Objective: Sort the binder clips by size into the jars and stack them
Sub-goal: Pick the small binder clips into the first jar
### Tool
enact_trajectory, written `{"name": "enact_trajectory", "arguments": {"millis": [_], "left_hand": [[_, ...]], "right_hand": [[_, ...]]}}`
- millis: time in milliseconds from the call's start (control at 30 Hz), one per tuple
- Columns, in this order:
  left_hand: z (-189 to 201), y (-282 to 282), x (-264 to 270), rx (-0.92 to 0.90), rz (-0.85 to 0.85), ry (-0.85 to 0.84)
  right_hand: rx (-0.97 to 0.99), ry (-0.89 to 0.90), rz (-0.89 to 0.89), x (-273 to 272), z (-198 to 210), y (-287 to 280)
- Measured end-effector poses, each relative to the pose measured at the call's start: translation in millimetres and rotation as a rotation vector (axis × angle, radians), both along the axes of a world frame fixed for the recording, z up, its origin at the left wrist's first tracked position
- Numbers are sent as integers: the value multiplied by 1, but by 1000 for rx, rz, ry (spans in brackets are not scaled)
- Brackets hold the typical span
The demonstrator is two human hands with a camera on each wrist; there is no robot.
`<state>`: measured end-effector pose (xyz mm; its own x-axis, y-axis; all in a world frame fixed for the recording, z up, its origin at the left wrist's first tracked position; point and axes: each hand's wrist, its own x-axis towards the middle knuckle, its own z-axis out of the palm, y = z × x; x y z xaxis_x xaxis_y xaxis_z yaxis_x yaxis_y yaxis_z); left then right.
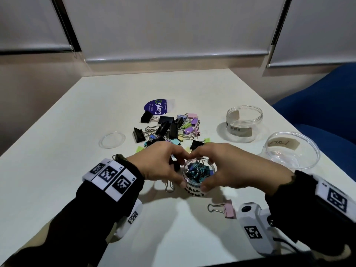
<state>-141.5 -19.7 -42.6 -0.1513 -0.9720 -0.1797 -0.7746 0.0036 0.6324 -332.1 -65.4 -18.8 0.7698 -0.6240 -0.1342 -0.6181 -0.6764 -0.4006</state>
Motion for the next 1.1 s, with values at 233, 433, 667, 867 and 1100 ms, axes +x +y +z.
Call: {"name": "enact_trajectory", "arguments": {"millis": [233,433,667,867,1100], "left_hand": [[-1,2,27,-107,175,59],[16,-11,27,-323,281,-47],[31,-39,54,-202,334,-325],[13,-34,67,70,292,-405],[11,-35,79,49,344,-371]], "right_hand": [[15,77,-36,7,8,-12],[40,85,-54,13,8,-18],[45,39,-78,4,-2,-17],[70,60,-69,4,-2,-20],[45,165,-32,11,7,-22]]}}
